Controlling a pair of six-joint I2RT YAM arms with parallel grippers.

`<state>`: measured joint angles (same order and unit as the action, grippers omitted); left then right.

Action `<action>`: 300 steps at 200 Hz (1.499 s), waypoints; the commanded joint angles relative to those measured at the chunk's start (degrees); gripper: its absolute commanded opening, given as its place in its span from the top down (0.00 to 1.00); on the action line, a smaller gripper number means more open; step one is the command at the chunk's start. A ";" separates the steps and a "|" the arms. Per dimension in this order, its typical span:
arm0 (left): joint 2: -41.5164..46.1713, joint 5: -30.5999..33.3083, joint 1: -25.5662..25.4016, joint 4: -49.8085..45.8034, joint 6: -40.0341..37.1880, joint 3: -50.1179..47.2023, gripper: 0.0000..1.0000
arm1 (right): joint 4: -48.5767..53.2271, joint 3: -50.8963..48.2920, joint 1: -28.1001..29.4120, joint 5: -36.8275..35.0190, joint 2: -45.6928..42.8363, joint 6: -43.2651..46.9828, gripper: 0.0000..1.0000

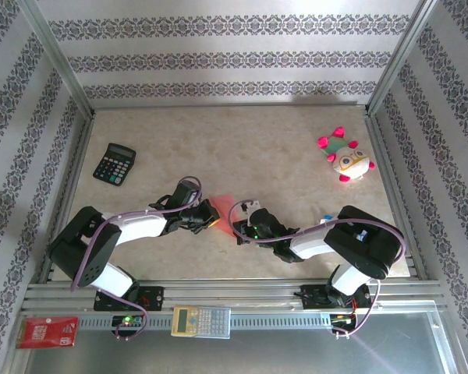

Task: Fold a paper plane with a square sheet of paper (pick it up from the middle)
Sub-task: Fourth fold the wing at the center of the table.

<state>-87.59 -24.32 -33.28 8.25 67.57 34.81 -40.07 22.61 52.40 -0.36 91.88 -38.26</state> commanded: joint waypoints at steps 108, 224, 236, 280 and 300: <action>-8.12 0.15 -0.39 5.97 -1.58 -1.38 0.94 | -11.79 -2.57 -3.71 5.85 5.68 -12.73 1.00; -7.23 0.54 -0.30 5.47 -2.08 -2.40 0.94 | -12.32 -5.08 -4.90 6.27 8.44 -18.65 1.00; -6.89 0.75 -0.21 4.69 -2.49 -2.07 0.94 | -12.29 -5.29 -5.28 6.46 8.74 -19.58 1.00; -5.43 1.15 0.13 2.08 -4.08 -0.38 0.92 | -11.96 -5.64 -5.51 7.35 9.29 -20.89 1.00; -4.36 1.42 0.45 0.39 -5.22 1.26 0.88 | -11.55 -5.57 -5.56 7.64 9.34 -20.93 1.00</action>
<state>-93.69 -24.47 -33.28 14.76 65.28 34.24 -56.23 18.22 47.33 6.55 98.85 -58.24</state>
